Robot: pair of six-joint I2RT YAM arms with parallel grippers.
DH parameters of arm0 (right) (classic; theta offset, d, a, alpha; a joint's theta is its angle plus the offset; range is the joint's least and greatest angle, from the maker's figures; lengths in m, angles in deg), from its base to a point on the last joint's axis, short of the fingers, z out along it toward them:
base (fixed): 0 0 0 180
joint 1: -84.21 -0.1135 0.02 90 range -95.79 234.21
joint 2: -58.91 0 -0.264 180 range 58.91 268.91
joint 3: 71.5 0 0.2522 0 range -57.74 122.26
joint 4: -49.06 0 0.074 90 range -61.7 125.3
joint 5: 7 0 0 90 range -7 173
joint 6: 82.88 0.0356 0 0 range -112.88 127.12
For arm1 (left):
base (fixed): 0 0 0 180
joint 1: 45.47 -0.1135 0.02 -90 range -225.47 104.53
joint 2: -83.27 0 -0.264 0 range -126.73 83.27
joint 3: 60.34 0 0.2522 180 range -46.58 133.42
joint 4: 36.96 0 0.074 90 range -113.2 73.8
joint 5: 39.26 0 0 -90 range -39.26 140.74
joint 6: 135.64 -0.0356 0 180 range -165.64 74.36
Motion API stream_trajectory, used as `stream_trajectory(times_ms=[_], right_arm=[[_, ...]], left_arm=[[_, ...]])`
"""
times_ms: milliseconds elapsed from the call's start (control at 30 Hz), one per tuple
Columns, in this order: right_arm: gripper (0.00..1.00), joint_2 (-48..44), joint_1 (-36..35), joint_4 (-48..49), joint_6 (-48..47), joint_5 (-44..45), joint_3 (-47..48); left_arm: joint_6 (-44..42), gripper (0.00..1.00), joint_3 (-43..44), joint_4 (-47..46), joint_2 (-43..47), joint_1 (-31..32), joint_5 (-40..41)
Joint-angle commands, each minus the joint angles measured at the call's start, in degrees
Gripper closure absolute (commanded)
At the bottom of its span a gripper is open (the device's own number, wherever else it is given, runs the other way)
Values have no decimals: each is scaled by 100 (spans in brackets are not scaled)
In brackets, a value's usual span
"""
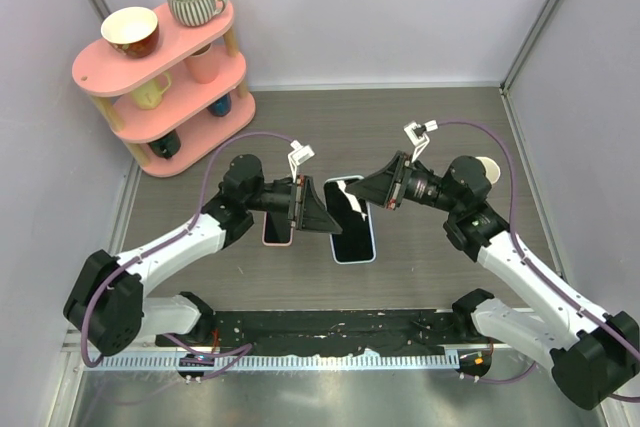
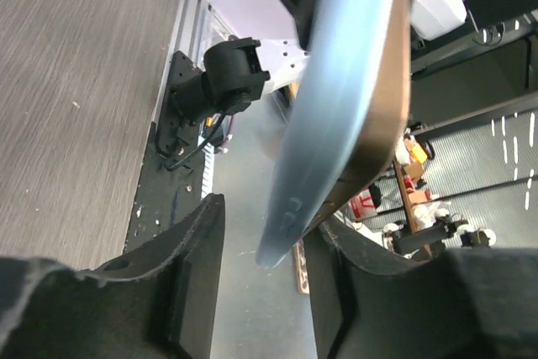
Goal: Put the phone into the phone case
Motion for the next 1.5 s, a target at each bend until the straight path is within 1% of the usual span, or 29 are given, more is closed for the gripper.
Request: stream_trajectory(times_ms=[0,33,167,233,333,367,467,567,600,633,667,767,800,833,867,900,933,967,1000,1033,1100,1167,1233,1267,1300,1367,1467], right_arm=[[99,-370,-5,415,-40,-426,245],[99,-414,-5,398,-31,-496,192],[99,-555,-5,354,22,-593,69],[99,-564,4,380,92,-637,-1],[99,-529,4,528,285,-742,-141],[99,-537,-5,712,347,-769,-194],[99,-546,-5,828,479,-761,-318],[99,-546,-5,819,514,-805,-371],[99,-564,-14,819,523,-796,-388],[99,-590,-5,819,541,-778,-397],[99,-608,-5,811,541,-743,-397],[99,-608,-5,601,401,-708,-362],[99,-590,4,486,304,-656,-318],[99,-573,-5,372,216,-655,-301],[99,-555,4,267,155,-646,-300],[99,-564,-5,283,163,-638,-335],[99,-564,-5,309,180,-638,-353],[99,-599,-5,397,241,-638,-370],[99,-608,-5,450,277,-638,-388],[99,-616,-5,572,329,-638,-388],[99,-660,-5,652,417,-620,-353],[99,-687,-5,678,444,-550,-309],[99,-669,-5,853,567,-550,-318],[99,-652,-5,915,619,-550,-335],[99,-617,-14,977,663,-558,-362],[99,-564,-14,1337,900,-567,-449],[99,-476,-14,1434,954,-489,-581]], left_arm=[[-382,52,398,779,244,-155,210],[-365,49,416,797,288,-199,219],[-251,46,521,666,464,-296,324],[-154,43,565,543,517,-296,281],[-110,42,601,472,534,-296,263],[-101,42,609,463,526,-296,254],[-31,44,601,393,499,-296,263],[188,55,548,104,473,-296,281],[224,69,531,25,482,-296,281],[224,79,530,32,464,-287,298],[198,100,539,67,464,-296,351],[-284,100,662,760,490,-279,552],[-495,100,775,1301,517,-270,640],[-714,100,855,1646,543,-244,745],[-1125,100,925,1963,613,-235,981],[-1216,100,987,2332,666,-226,1053],[-1243,99,987,2396,692,-226,1072],[-1279,86,996,2475,771,-226,1098],[-1296,78,1005,2528,798,-226,1124],[-1296,72,1005,2555,807,-235,1116],[-1253,54,944,2537,824,-235,1089],[-1183,44,865,2337,816,-226,1055],[-841,38,646,1951,772,-226,862],[-648,33,558,1409,746,-226,809],[-315,32,374,1108,711,-226,747],[3,31,223,388,675,-226,668],[162,32,170,191,561,-226,650]])
